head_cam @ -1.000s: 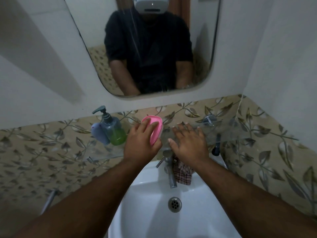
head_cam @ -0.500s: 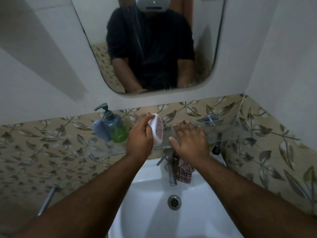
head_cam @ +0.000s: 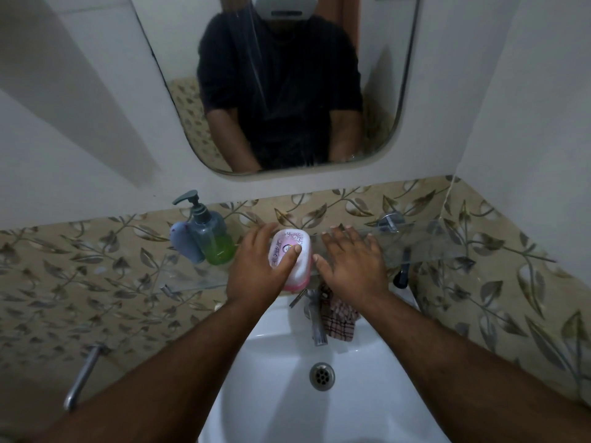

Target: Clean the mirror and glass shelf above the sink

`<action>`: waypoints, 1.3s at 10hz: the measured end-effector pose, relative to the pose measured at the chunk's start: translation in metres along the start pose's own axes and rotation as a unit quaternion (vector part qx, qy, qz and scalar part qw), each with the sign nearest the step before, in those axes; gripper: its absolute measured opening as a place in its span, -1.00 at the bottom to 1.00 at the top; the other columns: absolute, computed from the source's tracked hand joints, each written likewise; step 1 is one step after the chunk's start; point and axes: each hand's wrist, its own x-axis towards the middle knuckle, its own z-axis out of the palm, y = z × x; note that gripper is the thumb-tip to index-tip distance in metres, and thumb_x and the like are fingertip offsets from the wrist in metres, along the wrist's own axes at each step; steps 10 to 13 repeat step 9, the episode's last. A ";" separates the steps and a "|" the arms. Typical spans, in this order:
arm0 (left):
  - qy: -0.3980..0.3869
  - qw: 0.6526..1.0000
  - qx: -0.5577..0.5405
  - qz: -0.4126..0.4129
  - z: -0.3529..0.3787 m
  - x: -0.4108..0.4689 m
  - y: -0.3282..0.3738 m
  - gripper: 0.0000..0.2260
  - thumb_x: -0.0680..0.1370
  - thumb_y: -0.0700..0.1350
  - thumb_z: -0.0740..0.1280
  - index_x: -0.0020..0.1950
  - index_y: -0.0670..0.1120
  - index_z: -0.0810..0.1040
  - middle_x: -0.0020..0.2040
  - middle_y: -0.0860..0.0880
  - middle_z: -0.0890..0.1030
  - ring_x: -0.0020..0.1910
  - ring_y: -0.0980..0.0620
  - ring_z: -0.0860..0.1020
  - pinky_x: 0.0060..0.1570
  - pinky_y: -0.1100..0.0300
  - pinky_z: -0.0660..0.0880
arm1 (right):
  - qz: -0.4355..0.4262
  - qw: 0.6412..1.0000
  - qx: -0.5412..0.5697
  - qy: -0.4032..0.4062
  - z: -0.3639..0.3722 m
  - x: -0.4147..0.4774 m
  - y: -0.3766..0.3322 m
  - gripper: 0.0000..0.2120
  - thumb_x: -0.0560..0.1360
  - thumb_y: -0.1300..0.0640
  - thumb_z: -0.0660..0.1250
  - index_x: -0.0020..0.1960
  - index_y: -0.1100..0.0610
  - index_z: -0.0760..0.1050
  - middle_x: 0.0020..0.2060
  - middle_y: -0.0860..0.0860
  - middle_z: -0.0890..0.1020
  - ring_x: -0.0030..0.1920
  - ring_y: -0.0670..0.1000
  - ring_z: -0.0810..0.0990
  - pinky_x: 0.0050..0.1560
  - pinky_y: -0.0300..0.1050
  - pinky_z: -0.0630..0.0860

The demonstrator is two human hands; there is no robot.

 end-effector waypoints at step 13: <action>-0.004 0.982 0.166 0.091 0.005 -0.019 -0.013 -0.27 0.57 0.38 0.22 0.63 -0.01 0.36 0.63 -0.01 0.38 0.58 -0.13 0.34 0.38 -0.18 0.34 | -0.006 0.999 0.013 -0.048 -0.010 0.001 0.002 -0.08 0.58 -0.42 -0.39 0.77 -0.04 0.15 0.79 0.01 0.16 0.80 0.09 0.07 0.72 0.37 0.02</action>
